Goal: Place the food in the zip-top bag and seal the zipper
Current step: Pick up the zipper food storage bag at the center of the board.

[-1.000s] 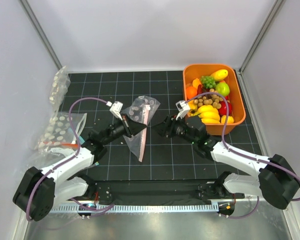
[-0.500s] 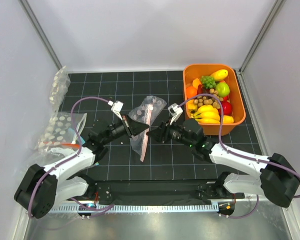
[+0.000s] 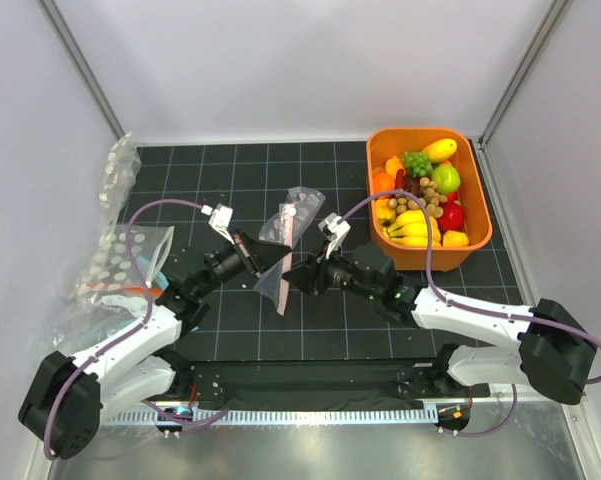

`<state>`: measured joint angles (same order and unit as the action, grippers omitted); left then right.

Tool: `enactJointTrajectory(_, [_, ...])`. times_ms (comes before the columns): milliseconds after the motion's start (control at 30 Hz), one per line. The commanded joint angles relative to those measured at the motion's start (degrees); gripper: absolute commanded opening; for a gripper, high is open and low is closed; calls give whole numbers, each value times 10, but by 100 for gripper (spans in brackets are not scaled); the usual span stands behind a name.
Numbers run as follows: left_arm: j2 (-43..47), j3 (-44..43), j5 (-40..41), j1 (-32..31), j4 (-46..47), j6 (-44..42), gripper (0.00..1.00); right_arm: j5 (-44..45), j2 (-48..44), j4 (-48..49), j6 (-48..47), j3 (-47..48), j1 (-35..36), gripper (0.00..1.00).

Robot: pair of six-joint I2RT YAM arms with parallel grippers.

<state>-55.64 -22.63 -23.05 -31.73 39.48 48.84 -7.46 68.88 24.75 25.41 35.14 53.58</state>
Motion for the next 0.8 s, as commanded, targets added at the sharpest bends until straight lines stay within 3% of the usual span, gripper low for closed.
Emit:
enactJointTrajectory(0, [18,1,26,3,0,-17,0,21,-13,23,-14,10,2,45])
enactJointTrajectory(333, [80,21,103,3,-40,-30,0,26,-7,25,-11,11,2,42])
enactJointTrajectory(767, [70,17,100,3,-45,-29,0,4,-9,36,-16,9,2,41])
